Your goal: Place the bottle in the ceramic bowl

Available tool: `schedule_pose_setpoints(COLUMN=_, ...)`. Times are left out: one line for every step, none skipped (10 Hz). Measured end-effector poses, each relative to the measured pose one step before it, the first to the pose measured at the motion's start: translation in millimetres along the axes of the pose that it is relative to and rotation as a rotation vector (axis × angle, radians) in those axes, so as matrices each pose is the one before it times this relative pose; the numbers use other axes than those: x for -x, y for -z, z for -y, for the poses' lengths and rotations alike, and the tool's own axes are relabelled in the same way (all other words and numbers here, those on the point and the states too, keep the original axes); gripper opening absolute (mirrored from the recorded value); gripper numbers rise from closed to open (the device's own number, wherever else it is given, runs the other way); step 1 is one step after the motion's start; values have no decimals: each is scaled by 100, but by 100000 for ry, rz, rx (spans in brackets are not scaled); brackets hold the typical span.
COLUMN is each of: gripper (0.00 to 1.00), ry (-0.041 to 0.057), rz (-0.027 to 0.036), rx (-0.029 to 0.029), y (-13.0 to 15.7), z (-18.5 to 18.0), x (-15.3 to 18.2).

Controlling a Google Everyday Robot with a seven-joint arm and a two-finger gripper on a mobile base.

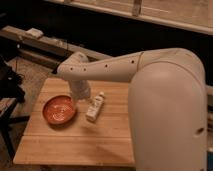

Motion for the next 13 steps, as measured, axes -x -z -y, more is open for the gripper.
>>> schedule_pose_setpoints(gripper=65, ry=-746, rz=1340, rx=-1908, y=-1433, z=678, x=2164)
schedule_pose_setpoints(gripper=65, ry=-359, rz=801, rx=-1187, y=-871, z=361, x=1291)
schedule_pose_setpoints(gripper=65, ry=-1908, rz=676, rx=-554, y=-980, z=744, x=1398)
schedule_pose_setpoints(gripper=65, ry=-1935, rz=149, rx=-675, y=-863, z=784, x=927)
schedule_pose_setpoints(gripper=65, ry=-2825, rz=76, rx=-149, y=-1162, z=1002, x=1020)
schedule_pose_setpoints(gripper=65, ry=-1048, rz=-275, rx=-468, y=-695, z=425, x=287)
schedule_pose_setpoints(gripper=65, ry=-1206, rz=-241, rx=305, y=-640, z=47, x=58)
schedule_pose_setpoints(gripper=65, ry=-1347, rz=26, rx=458, y=-573, z=270, x=213)
schedule_pose_setpoints(gripper=65, ry=-1092, rz=-444, rx=613, y=-795, z=335, x=93)
schedule_pose_setpoints(gripper=65, ry=-860, rz=-638, rx=860, y=-486, z=119, x=21)
schedule_pose_setpoints(gripper=65, ry=-279, rz=-1043, rx=803, y=-723, z=124, x=64)
schedule_pose_setpoints(gripper=65, ry=-225, rz=-920, rx=676, y=-379, z=-28, x=42)
schedule_pose_setpoints(gripper=65, ry=-564, rz=-1309, rx=1084, y=-466, z=-19, x=81)
